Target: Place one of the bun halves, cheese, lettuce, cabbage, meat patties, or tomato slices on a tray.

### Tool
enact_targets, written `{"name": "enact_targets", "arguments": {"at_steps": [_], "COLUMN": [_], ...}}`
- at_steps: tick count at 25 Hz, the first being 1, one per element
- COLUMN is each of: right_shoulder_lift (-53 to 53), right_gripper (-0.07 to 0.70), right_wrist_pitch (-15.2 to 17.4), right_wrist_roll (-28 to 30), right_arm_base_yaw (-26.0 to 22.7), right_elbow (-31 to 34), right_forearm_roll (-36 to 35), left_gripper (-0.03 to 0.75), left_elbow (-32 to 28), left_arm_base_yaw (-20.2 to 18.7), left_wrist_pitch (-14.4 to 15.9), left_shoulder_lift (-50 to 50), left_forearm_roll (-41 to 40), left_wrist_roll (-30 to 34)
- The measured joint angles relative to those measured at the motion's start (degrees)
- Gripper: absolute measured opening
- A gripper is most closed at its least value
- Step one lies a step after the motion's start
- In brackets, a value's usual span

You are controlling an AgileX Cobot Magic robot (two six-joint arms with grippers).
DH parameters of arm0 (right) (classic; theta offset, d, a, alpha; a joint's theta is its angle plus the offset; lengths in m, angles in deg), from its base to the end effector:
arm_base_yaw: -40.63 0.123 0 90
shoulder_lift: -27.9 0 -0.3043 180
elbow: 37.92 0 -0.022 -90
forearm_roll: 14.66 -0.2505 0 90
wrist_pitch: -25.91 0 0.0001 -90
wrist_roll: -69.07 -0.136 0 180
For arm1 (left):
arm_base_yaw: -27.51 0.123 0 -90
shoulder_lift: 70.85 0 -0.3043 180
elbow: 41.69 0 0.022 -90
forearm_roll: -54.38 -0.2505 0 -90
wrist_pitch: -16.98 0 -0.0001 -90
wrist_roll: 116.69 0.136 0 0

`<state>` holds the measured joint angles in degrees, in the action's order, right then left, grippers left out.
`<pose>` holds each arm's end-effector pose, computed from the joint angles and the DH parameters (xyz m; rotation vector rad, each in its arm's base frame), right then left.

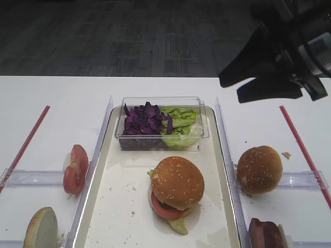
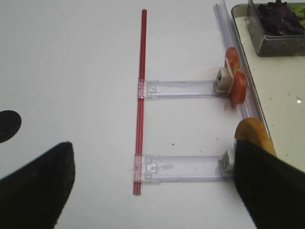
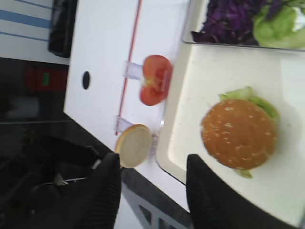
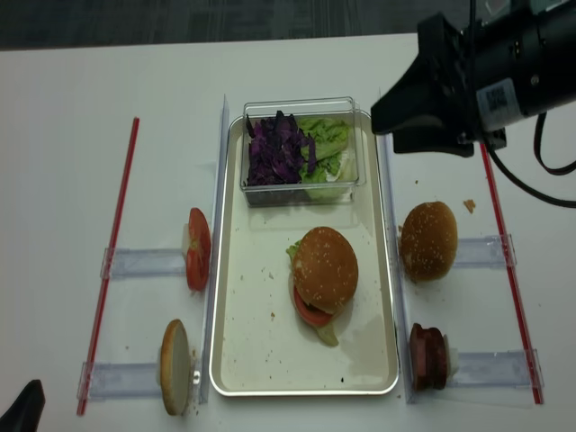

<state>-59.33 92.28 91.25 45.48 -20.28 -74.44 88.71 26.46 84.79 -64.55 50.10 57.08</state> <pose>0.2595 0.1301 0.3093 -0.1224 2.5445 1.3176 0.0057 0.0093 0.2398 -0.1069 2.1540 0.0175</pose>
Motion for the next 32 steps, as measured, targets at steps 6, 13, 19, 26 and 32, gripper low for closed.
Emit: {"name": "enact_targets", "arguments": {"at_steps": [6, 13, 19, 26, 32], "right_shoulder_lift": [0.0, 0.0, 0.0, 0.0, 0.0], "right_gripper": [0.359, 0.378, 0.547, 0.668, 0.677], "right_wrist_pitch": [-1.8, -1.7, -1.9, -3.1, -3.1], "right_wrist_roll": [-6.8, -16.9, -25.4, -29.0, -29.1], "right_arm_base_yaw": [0.0, 0.0, 0.0, 0.0, 0.0], "right_elbow": [0.0, 0.0, 0.0, 0.0, 0.0], "right_forearm_roll": [19.1, 44.7, 59.8, 65.4, 63.0], "left_gripper": [0.618, 0.618, 0.618, 0.618, 0.618], "left_elbow": [0.0, 0.0, 0.0, 0.0, 0.0], "left_arm_base_yaw": [0.0, 0.0, 0.0, 0.0, 0.0], "left_wrist_pitch": [0.0, 0.0, 0.0, 0.0, 0.0], "left_shoulder_lift": [0.0, 0.0, 0.0, 0.0, 0.0], "left_forearm_roll": [0.0, 0.0, 0.0, 0.0, 0.0], "left_wrist_roll": [0.0, 0.0, 0.0, 0.0, 0.0]}}
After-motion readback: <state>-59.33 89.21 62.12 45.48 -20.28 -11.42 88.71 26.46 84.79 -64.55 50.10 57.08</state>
